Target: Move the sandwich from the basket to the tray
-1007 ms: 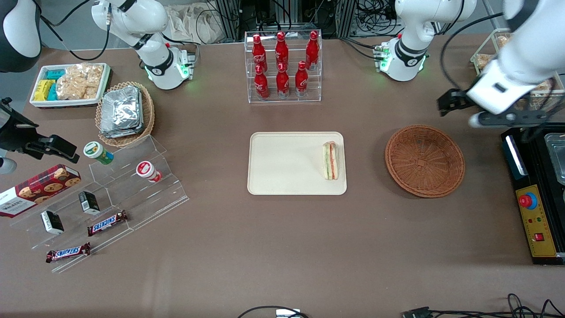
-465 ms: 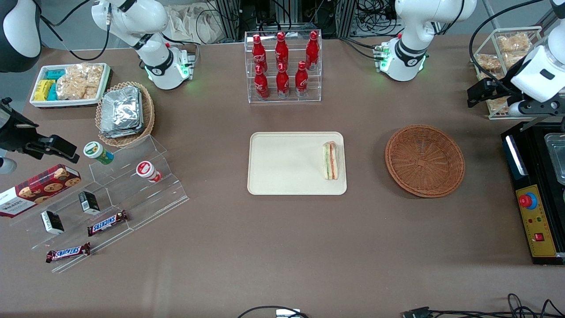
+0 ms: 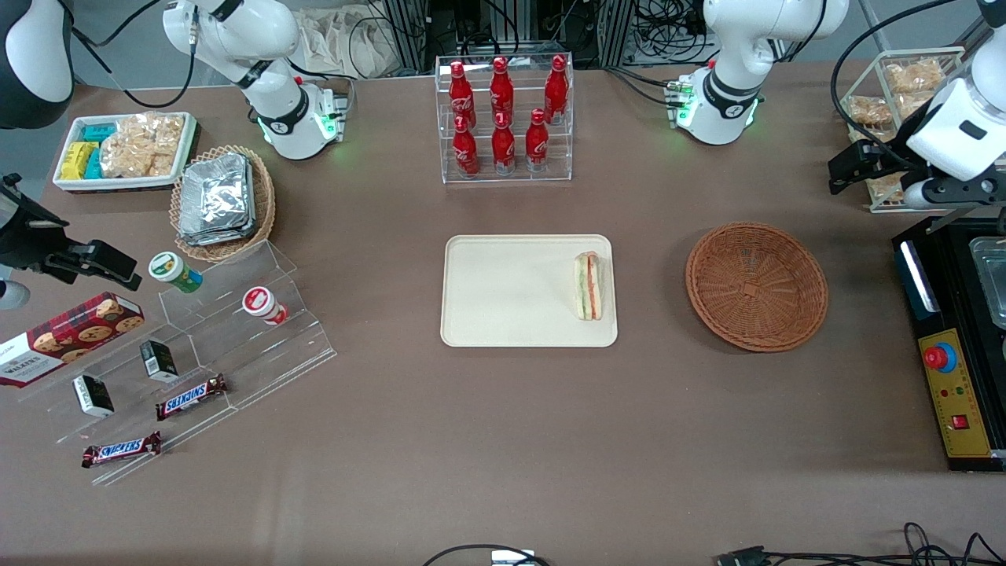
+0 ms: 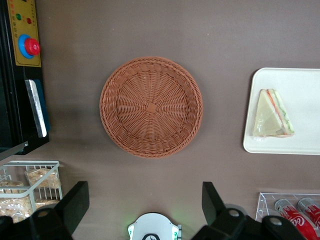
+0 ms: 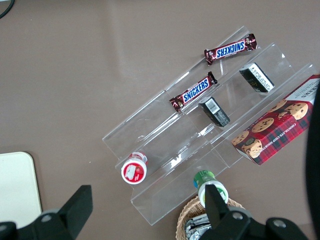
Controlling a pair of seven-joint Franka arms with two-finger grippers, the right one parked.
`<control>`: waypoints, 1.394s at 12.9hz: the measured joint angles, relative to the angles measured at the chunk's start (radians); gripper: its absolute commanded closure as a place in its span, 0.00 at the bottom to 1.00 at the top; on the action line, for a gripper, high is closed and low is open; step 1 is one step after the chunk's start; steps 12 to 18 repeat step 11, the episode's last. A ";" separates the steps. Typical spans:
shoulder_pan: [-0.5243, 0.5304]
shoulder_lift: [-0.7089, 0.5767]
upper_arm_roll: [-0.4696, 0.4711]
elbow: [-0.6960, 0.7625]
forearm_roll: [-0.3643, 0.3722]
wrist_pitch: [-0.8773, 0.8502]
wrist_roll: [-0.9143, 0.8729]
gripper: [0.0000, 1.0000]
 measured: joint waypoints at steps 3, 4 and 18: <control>0.125 0.007 -0.133 0.007 0.000 0.000 -0.001 0.00; 0.150 0.007 -0.159 0.007 0.000 0.000 -0.002 0.00; 0.204 0.007 -0.239 0.012 0.000 -0.002 -0.007 0.00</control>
